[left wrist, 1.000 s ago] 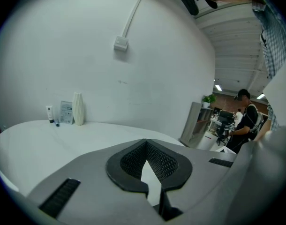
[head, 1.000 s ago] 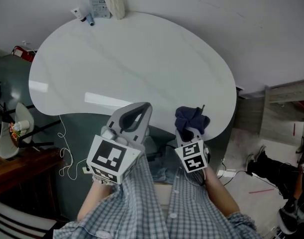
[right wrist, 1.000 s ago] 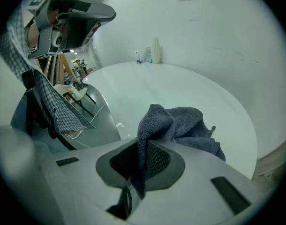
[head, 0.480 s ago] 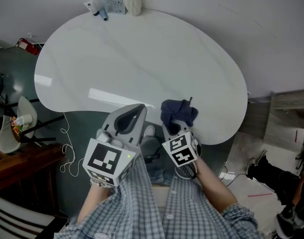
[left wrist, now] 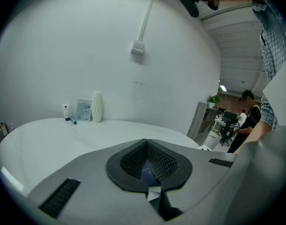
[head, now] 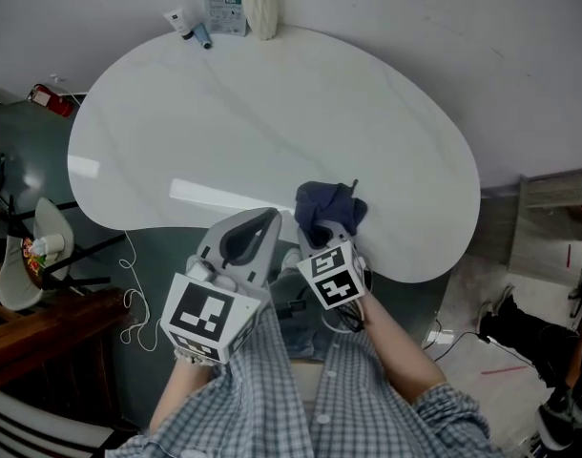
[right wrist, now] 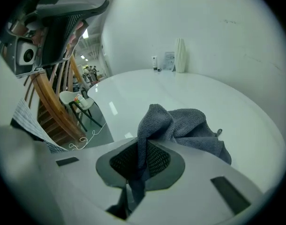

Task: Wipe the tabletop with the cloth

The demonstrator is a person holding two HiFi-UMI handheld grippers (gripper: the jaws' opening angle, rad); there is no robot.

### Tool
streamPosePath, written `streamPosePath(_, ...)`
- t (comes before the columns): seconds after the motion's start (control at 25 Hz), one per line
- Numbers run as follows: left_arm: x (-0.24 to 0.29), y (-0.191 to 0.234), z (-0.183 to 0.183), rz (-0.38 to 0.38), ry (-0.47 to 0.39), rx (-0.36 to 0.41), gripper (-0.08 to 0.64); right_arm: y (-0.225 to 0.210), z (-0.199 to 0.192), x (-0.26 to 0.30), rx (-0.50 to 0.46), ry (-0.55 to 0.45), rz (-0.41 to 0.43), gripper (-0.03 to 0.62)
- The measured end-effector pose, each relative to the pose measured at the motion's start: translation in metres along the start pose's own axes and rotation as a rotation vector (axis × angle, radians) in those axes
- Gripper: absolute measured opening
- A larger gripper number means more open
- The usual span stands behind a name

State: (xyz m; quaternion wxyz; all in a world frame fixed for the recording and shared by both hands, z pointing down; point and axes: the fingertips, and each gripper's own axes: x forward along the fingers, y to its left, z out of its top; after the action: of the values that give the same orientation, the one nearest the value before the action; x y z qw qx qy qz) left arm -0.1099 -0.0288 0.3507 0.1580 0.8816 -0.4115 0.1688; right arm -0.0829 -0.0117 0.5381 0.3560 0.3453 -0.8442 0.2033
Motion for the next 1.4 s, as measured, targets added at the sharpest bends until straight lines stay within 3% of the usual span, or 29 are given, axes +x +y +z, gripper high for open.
streamPosePath(0.72, 0.015, 0.002, 0.006, -0.18, 0.0, 0.071, 0.006, -0.012, 0.034, 0.025, 0.067, -0.018, -0.111, 0.023)
streamPosePath(1.4, 0.045, -0.008, 0.032, -0.148, -0.021, 0.056, 0.006, -0.033, 0.034, 0.017, 0.048, -0.015, -0.047, 0.023)
